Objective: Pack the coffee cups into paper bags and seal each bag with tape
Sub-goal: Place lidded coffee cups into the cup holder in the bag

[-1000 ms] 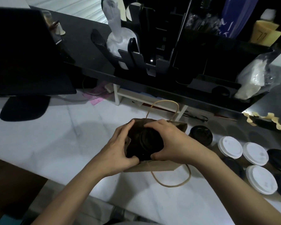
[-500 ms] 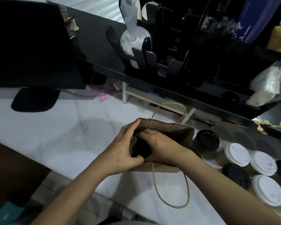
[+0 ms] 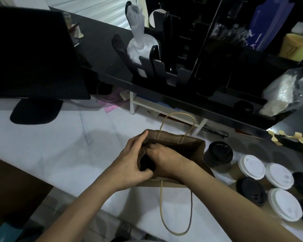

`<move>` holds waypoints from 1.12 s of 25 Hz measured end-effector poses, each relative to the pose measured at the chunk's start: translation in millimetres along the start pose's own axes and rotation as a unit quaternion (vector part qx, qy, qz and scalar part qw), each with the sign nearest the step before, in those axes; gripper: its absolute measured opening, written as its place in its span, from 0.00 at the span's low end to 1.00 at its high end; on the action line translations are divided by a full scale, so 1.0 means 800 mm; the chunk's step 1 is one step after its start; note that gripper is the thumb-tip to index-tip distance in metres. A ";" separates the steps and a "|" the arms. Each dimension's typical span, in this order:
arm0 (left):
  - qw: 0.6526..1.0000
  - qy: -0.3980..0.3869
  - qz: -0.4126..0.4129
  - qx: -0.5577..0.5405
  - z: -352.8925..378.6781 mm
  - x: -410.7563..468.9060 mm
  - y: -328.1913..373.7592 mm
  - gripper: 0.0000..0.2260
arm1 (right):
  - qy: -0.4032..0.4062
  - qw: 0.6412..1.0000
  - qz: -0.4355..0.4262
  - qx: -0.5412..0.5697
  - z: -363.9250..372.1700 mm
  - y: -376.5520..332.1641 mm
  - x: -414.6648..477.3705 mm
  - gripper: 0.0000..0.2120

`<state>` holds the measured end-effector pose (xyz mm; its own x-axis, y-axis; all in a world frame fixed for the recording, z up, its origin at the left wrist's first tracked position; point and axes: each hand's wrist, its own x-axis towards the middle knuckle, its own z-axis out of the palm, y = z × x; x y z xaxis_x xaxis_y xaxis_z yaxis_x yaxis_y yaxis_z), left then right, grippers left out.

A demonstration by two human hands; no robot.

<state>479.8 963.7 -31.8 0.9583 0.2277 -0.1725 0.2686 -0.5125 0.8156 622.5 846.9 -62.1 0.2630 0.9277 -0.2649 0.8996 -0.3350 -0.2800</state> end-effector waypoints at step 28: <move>1.000 0.006 0.005 0.008 0.019 0.017 0.003 0.47 | 0.293 0.914 0.213 0.186 -0.068 0.051 -0.168 0.10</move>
<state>495.0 953.0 -40.7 0.9597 0.2327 -0.1575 0.2605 -0.5272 0.8088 642.6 717.3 12.3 0.8007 0.5930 0.0855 0.5205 -0.6179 -0.5893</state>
